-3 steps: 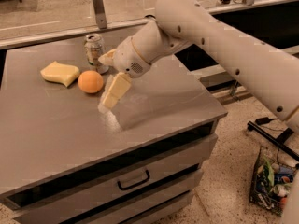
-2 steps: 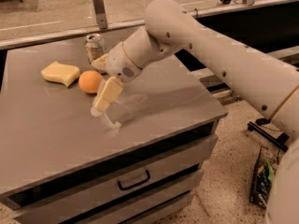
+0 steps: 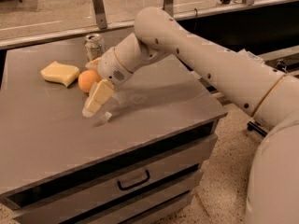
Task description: Pick orange
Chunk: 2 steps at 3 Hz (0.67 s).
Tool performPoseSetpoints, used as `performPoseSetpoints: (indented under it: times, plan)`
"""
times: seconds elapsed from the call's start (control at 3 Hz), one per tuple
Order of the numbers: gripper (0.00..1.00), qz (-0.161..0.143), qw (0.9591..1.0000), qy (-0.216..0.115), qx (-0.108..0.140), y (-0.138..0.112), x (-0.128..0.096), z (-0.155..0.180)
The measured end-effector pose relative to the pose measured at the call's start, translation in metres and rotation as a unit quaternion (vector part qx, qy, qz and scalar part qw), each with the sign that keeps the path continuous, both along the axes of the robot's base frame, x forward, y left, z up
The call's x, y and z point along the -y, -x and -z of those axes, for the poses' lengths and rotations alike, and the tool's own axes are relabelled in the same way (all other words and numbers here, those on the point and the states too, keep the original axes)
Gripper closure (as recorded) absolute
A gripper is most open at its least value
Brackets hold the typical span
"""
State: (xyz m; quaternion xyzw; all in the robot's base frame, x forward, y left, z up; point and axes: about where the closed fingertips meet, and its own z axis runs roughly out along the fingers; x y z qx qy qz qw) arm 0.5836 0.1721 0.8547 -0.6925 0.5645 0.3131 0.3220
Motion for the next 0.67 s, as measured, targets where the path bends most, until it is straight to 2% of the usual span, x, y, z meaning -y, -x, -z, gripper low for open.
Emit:
performPoseSetpoints:
  times: [0.33, 0.67]
  plan:
    - [0.17, 0.002, 1.0, -0.004, 0.002, -0.0062, -0.0078, 0.0039]
    - [0.41, 0.001, 1.0, -0.008, 0.001, -0.0092, -0.0123, 0.0057]
